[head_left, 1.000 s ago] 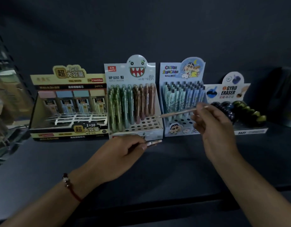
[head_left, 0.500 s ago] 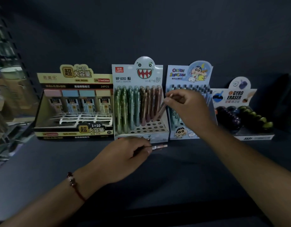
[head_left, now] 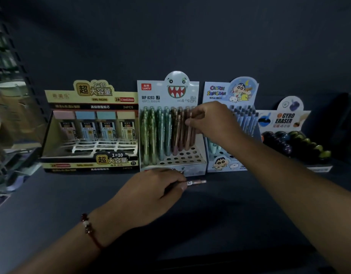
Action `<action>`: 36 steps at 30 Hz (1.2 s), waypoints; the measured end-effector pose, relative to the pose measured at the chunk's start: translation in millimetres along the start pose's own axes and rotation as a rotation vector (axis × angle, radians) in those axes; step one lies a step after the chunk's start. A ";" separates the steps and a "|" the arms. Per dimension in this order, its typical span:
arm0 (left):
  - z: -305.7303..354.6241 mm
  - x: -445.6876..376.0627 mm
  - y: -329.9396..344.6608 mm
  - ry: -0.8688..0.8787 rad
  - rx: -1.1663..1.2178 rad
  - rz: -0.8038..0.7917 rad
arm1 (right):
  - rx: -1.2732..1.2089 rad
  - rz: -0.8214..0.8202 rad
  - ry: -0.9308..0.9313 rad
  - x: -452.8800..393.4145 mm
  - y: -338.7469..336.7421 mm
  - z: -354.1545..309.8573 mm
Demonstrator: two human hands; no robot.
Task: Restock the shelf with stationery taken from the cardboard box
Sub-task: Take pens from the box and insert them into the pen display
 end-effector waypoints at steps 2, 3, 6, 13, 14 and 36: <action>-0.6 0.7 -0.5 -0.005 0.001 -0.004 | -0.002 0.010 0.007 0.9 2.3 0.3; -1.0 0.9 -0.4 -0.006 0.002 -0.006 | 0.005 0.015 0.008 1.5 3.6 0.2; -2.0 0.9 -0.8 -0.009 0.003 -0.008 | 0.042 0.044 0.003 2.5 5.4 -1.9; -4.2 1.6 0.2 -0.031 0.046 -0.009 | 0.097 -0.015 0.013 5.2 5.2 -7.1; -5.0 1.6 0.7 -0.037 0.054 -0.006 | 0.083 -0.042 0.024 7.5 4.1 -6.7; 0.8 0.3 4.1 -0.087 0.172 0.105 | -0.860 -0.169 0.364 150.9 9.6 33.8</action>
Point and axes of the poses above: each hand's wrist, its own x-axis away from the middle knuckle, its own y-axis out of the palm, z = x × y, the point moved 5 cm from there along -x, towards the middle knuckle, and after that the axes turned 4 degrees about y, right-handed, at the moved point
